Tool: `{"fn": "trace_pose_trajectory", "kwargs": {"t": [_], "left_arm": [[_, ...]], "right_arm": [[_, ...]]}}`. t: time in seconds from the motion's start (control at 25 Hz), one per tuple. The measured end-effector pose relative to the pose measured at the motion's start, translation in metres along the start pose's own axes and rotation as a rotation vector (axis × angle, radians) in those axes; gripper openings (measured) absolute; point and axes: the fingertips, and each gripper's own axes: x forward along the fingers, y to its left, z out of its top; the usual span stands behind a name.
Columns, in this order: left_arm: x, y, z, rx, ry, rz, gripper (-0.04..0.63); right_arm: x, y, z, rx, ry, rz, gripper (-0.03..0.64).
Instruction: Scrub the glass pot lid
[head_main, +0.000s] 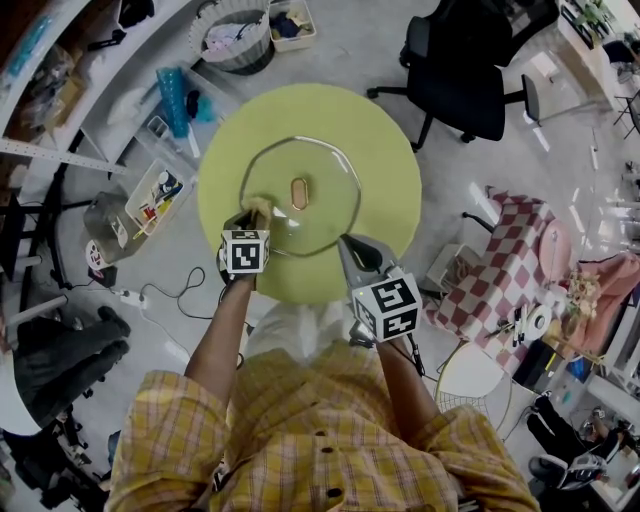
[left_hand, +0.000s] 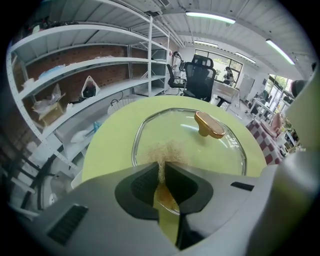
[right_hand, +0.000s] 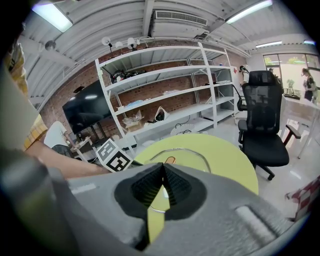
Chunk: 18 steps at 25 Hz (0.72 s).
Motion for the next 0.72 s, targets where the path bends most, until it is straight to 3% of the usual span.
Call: {"fn": "trace_pose_trajectory", "kwargs": {"t": [0.72], "left_arm": [[-0.009, -0.012, -0.035, -0.041, -0.011, 0.033, 0.041]], "right_arm": [[-0.008, 0.005, -0.006, 0.02, -0.009, 0.005, -0.002]]}}
